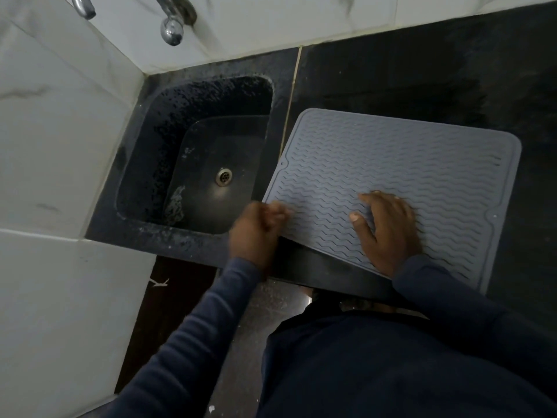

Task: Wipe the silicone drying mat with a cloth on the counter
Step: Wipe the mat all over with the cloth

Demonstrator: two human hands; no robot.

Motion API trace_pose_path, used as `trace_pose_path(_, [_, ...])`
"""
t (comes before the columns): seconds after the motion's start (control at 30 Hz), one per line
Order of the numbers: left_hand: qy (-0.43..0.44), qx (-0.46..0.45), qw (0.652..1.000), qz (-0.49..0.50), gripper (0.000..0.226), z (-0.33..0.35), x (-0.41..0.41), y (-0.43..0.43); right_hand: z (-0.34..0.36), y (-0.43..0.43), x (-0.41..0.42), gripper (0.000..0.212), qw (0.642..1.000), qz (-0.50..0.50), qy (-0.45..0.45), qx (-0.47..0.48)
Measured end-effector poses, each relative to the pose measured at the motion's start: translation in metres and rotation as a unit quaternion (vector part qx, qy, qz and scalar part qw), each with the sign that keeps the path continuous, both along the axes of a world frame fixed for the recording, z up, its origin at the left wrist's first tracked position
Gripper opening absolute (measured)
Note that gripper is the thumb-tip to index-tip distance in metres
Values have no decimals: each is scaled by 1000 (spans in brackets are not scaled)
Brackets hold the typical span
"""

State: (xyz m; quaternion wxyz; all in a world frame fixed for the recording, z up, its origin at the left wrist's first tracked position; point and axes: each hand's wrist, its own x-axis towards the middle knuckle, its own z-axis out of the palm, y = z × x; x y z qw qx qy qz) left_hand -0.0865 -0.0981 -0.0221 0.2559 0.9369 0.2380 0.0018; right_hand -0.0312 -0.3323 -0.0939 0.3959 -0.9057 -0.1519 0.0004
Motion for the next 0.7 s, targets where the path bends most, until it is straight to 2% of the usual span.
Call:
trace_pose_path(0.1, [34,-11,984,-175,28,-16,-11,-78,-1,1,0,48,1000,-1,1,-7])
trace_pose_path(0.17, [51,7,972,-228,35,-27,-18,-97,-2,0,-1,47,1000,-6,5,0])
trace_pose_path(0.27, [60,10,982,-181,39,-31,-18,-72,0,1,-1,47,1000,-5,-7,5])
trace_pose_path(0.43, [74,21,995,-68,26,-31,-7,3,0,0,-1,49,1000,-4,-4,6])
trace_pose_path(0.6, [102,82,991,2,36,-25,15,42,0,0,-2,50,1000,2,6,4])
trace_pose_path(0.7, [120,82,988,44,45,-11,31,47,0,-1,-2,52,1000,7,18,0])
